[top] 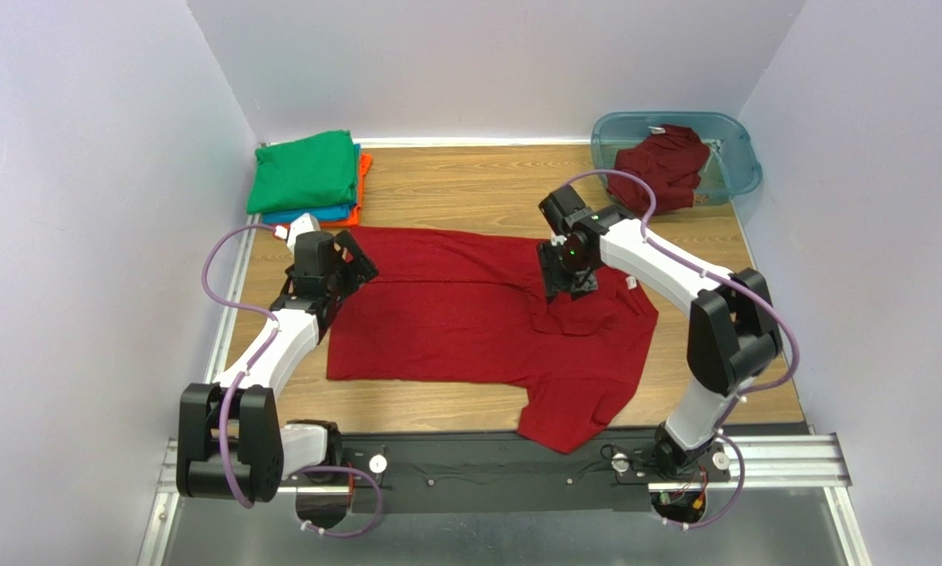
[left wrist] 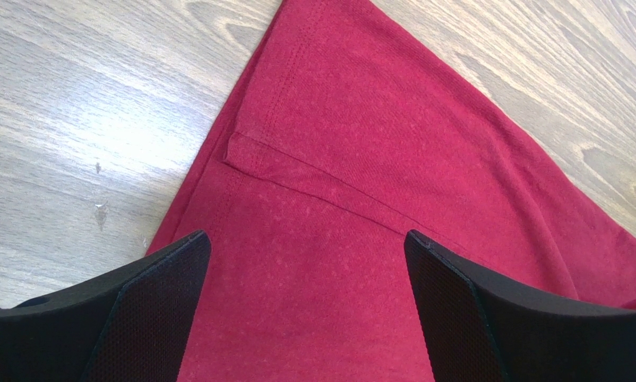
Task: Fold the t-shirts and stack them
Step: Fold the tshirt
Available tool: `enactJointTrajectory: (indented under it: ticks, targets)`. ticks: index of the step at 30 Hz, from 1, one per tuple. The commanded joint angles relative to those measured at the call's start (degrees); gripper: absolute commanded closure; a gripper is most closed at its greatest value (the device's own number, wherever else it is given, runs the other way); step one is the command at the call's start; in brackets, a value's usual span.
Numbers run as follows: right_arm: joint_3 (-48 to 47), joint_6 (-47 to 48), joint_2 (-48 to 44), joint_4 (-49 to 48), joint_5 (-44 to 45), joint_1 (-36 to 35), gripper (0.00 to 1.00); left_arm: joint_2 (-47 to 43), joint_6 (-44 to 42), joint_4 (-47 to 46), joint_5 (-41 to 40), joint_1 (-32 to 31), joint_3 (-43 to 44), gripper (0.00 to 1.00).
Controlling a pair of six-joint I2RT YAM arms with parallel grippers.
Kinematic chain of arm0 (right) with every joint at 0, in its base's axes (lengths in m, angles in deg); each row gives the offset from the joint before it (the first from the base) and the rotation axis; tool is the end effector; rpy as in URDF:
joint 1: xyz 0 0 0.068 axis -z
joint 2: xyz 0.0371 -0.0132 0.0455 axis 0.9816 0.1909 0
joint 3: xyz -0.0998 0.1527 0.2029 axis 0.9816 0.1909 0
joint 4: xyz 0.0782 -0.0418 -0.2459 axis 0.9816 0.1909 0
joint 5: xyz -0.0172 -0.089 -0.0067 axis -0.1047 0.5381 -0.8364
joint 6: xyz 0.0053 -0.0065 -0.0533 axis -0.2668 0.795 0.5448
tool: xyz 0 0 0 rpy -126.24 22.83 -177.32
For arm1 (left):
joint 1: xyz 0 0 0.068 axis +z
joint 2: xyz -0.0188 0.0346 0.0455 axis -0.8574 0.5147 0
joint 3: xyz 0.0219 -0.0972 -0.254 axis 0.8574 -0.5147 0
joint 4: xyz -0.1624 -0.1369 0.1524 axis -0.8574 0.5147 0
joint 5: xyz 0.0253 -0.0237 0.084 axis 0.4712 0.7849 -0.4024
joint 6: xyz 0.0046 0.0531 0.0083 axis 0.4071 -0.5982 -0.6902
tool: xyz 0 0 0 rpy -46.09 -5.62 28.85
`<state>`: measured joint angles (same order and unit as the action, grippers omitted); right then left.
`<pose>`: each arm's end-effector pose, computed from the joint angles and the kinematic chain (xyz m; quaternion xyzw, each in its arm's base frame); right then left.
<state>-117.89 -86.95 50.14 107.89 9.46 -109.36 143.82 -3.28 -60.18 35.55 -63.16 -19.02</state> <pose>0.3009 0.1741 0.2269 -0.0821 0.9857 0.0375 0.1422 0.2529 -0.0149 0.2098 -0.2825 0.8458 -0.1229 0.4355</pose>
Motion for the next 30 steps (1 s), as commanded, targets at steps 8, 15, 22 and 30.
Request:
enactJointTrajectory:
  ticks: [8, 15, 22, 30]
  targets:
    - [5.36, -8.70, -6.14, -3.44, 9.61, 3.73, 0.09, 2.06, -1.19, -3.74, 2.17, -0.16, 2.09, 0.02]
    - [7.99, -10.29, -7.02, -5.19, 9.88, 13.57, 0.02, 7.77, -1.63, -7.27, 4.37, -0.16, 7.27, 0.02]
    - [12.65, -9.76, -5.88, -8.80, 3.90, 18.68, 0.10, 17.53, -2.07, -9.73, 7.89, -0.25, 14.65, 0.02]
    - [16.52, -10.38, -5.17, -12.05, -0.41, 20.79, 0.39, 27.55, -2.60, -10.17, 8.60, -0.34, 19.49, 0.02]
